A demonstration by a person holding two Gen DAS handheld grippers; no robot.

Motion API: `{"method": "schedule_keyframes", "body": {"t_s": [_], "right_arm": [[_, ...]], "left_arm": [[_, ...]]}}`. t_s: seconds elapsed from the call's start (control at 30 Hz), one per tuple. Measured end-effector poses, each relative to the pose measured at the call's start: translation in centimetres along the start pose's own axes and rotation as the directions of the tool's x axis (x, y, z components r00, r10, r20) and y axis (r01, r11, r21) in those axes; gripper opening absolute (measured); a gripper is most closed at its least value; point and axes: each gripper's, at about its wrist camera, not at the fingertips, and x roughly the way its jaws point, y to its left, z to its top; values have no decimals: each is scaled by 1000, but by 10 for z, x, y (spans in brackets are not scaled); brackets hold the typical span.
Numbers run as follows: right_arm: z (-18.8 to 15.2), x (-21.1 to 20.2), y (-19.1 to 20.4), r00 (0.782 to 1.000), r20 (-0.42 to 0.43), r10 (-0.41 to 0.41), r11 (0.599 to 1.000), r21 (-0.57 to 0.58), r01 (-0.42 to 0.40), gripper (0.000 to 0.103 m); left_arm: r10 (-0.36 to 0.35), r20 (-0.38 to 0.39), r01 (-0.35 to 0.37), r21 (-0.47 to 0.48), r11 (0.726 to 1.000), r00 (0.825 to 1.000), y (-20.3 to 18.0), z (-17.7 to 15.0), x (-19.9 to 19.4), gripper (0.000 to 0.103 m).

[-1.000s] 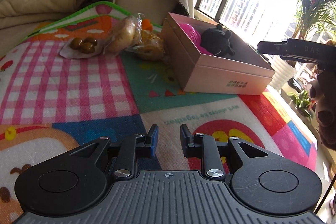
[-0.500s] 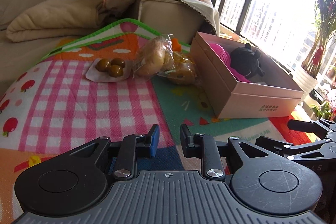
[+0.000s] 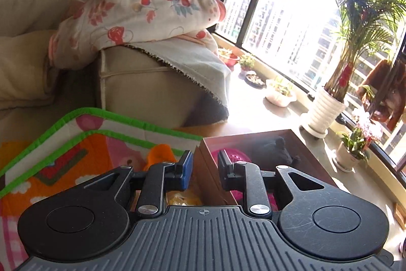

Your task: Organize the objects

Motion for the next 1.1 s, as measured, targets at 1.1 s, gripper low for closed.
{"method": "schedule_keyframes", "body": {"t_s": [1.1], "right_arm": [[1,9,-4,999,-41,21,999,31,-19,103]], "left_arm": [[-24,-180,15,-55,998,983,18,-53,-11,14]]}}
